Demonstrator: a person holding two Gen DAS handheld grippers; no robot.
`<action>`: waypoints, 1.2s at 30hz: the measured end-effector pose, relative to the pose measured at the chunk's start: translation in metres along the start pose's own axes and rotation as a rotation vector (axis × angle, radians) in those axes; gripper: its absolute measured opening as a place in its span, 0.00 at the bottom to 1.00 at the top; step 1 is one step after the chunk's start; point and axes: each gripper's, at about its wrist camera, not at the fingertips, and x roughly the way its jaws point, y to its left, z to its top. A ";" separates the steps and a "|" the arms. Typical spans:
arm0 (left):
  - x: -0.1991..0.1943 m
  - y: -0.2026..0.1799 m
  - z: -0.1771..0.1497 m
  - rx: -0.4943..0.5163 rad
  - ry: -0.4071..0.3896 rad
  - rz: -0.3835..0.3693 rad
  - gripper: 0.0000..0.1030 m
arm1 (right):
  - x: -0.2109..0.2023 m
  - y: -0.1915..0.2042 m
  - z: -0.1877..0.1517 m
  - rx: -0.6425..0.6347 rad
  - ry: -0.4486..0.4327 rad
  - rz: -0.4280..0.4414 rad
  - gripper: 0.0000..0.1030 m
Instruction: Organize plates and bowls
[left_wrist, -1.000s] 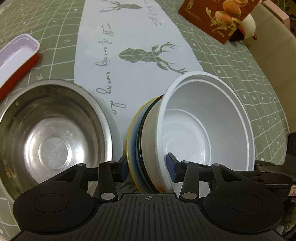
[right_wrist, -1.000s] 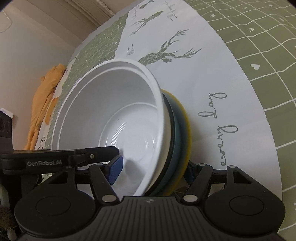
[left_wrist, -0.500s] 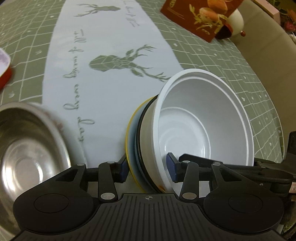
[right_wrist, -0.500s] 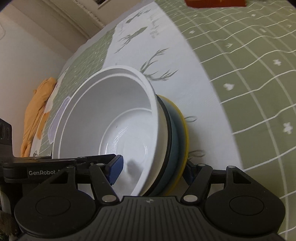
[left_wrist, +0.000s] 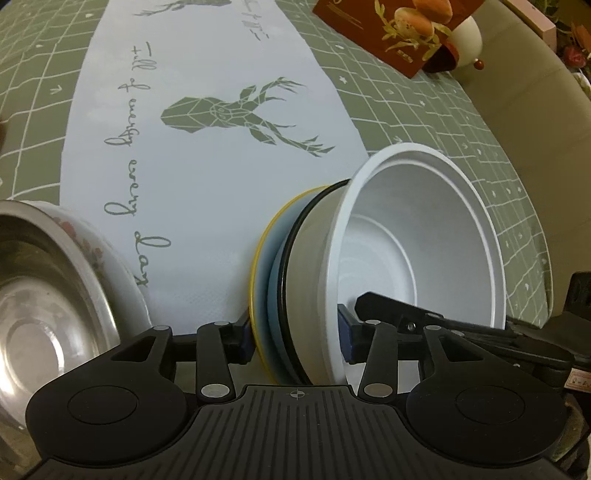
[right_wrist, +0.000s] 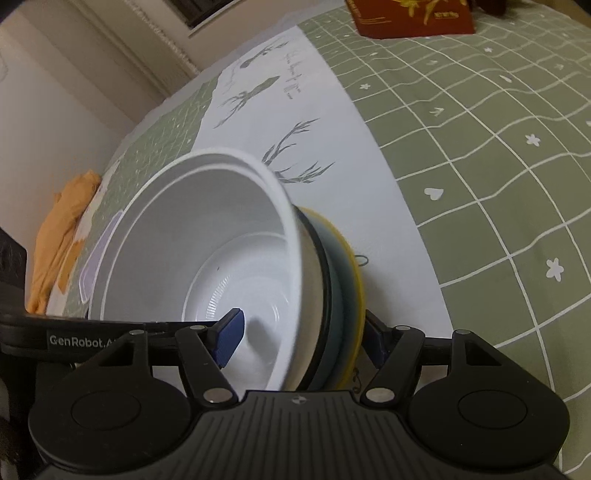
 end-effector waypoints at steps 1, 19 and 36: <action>0.001 0.000 0.001 -0.007 -0.001 -0.002 0.47 | 0.000 -0.002 0.001 0.010 0.003 0.010 0.66; -0.020 0.004 -0.008 -0.013 0.054 0.029 0.44 | 0.004 -0.005 -0.002 0.093 0.034 0.124 0.70; -0.038 0.007 -0.006 0.015 0.026 0.147 0.46 | 0.029 0.019 -0.002 -0.005 0.107 0.127 0.70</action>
